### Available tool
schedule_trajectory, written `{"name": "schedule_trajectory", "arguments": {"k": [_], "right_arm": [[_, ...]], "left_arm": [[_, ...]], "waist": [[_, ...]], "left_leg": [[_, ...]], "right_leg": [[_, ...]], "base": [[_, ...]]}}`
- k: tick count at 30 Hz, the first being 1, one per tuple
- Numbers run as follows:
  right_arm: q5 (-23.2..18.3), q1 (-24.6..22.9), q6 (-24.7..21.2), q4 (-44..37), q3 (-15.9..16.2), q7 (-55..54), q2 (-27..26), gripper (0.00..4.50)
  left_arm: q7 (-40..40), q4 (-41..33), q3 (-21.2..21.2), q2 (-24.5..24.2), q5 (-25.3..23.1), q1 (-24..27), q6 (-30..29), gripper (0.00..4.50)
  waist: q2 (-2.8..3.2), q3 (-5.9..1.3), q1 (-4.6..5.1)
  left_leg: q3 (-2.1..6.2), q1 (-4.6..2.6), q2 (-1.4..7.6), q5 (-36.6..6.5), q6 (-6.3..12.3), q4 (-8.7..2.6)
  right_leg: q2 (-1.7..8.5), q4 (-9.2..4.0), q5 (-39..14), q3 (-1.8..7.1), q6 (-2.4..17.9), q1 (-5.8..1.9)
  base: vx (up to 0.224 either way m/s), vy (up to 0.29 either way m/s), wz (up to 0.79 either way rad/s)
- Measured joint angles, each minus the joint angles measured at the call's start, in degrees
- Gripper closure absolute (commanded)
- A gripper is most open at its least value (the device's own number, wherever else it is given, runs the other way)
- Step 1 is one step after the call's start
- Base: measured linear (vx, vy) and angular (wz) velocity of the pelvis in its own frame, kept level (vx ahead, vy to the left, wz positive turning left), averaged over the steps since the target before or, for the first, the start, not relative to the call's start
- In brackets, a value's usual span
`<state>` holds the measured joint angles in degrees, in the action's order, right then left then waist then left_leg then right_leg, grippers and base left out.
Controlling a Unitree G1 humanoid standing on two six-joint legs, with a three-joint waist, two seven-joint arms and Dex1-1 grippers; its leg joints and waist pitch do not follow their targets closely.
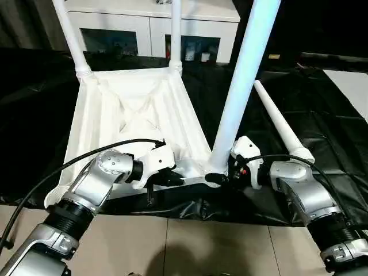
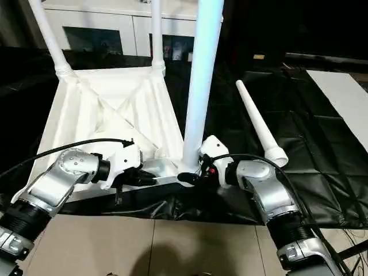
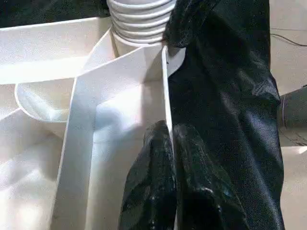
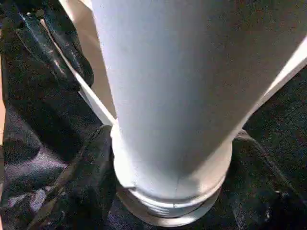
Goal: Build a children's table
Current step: Rotate leg to tighten
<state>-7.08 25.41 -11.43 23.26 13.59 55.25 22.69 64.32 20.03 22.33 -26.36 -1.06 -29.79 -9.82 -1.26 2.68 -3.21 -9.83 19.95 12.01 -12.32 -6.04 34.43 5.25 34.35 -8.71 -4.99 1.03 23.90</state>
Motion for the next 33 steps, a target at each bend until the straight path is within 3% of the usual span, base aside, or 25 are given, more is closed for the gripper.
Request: {"name": "schedule_trajectory", "arguments": {"k": [4, 8, 13, 17, 19, 22, 24, 26, 29, 33], "right_arm": [[-0.2, 0.0, -0.53, 1.27, -1.49, -1.52, -2.32, 1.81], [0.68, 3.65, -0.29, 10.24, -7.52, -25.96, -13.94, 1.81], [0.68, 7.46, 0.35, 16.63, -12.75, -43.64, -20.27, 1.81], [1.28, 10.46, 2.01, 21.32, -15.5, -50.5, -22.6, 1.81], [2.02, 11.5, 3.06, 23.15, -15.86, -51.11, -22.72, 1.81], [2.04, 11.33, 4.22, 23.21, -15.94, -50.75, -22.71, 1.11], [1.21, 10.8, 5.36, 22.33, -15.98, -48.44, -23.01, 1.11], [1.25, 9.79, 6.45, 20.47, -14.8, -45.8, -22.59, 0.76], [3.24, 9.18, 7.29, 16.55, -11.67, -41.97, -20.07, 0.59], [3.22, 8.4, 5.11, 9.4, -9.34, -34.07, -14.1, 0.46]], "left_arm": [[-0.67, 0.41, -0.33, 0.41, -0.05, 0.0, -0.36, 4.5], [-12.41, 6.01, -3.29, 7.13, -2.79, -2.66, -4.41, 4.5], [-24.38, 10.28, -4.64, 16.22, -3.12, -4.88, -8.89, 4.5], [-30.1, 13.25, -5.55, 20.44, -3.41, -6.34, -9.76, 4.5], [-30.93, 14.35, -5.7, 21.17, -3.82, -6.99, -9.53, 4.5], [-30.92, 14.72, -5.59, 20.92, -3.88, -7.17, -8.58, 4.5], [-31.34, 14.9, -5.59, 20.14, -4.55, -7.37, -8.15, 4.5], [-31.46, 14.57, -4.89, 18.15, -5.78, -7.54, -7.12, 4.5], [-30.48, 12.5, -3.93, 15.79, -6.88, -6.73, -6.11, 4.5], [-25.57, 7.26, -3.15, 11.48, -6.86, -4.28, -6.29, 4.5]], "waist": [[-0.05, -0.04, 0.07], [-0.07, -0.16, 1.7], [-0.07, -0.21, 1.75], [-0.04, -0.23, 1.57], [-0.02, -0.24, 1.51], [0.02, -0.25, 1.43], [0.03, -0.25, 1.7], [0.09, -0.21, 2.18], [0.2, -0.15, 2.83], [0.2, -0.15, 2.79]], "left_leg": [[0.01, -0.04, 0.0, 0.0, -0.01, 0.0], [0.15, -0.12, -0.04, 0.15, -0.26, 0.08], [0.17, -0.08, -0.05, 0.15, -0.26, 0.09], [0.2, -0.01, -0.06, 0.16, -0.24, 0.08], [0.21, 0.0, -0.05, 0.16, -0.24, 0.05], [0.2, 0.06, -0.05, 0.17, -0.22, -0.01], [0.19, 0.03, -0.04, 0.18, -0.21, -0.01], [0.26, 0.06, -0.03, 0.18, -0.21, -0.01], [0.27, 0.07, -0.03, 0.18, -0.21, -0.08], [0.26, 0.08, 0.03, 0.19, -0.2, -0.14]], "right_leg": [[0.0, 0.05, -0.04, 0.0, -0.06, -0.01], [0.0, 0.0, -0.12, -0.03, -0.26, 0.05], [0.0, -0.27, -0.11, -0.13, -0.29, -0.1], [0.0, -0.25, -0.07, -0.18, -0.3, -0.09], [0.0, -0.25, -0.06, -0.19, -0.3, -0.09], [0.0, -0.23, -0.03, -0.2, -0.27, -0.03], [-0.01, -0.2, 0.01, -0.21, -0.25, 0.03], [-0.02, -0.21, 0.05, -0.33, -0.26, 0.13], [-0.08, -0.2, 0.06, -0.38, -0.24, 0.18], [-0.09, -0.22, 0.14, -0.41, 0.0, 0.17]], "base": [[0.0, 0.0, 0.0], [0.0, 0.0, 0.0], [0.0, 0.0, 0.0], [0.0, 0.0, 0.0], [0.0, 0.0, 0.0], [0.0, 0.0, 0.0], [0.0, 0.0, 0.0], [0.0, 0.0, 0.0], [0.0, 0.0, 0.0], [0.0, 0.0, 0.0]]}}
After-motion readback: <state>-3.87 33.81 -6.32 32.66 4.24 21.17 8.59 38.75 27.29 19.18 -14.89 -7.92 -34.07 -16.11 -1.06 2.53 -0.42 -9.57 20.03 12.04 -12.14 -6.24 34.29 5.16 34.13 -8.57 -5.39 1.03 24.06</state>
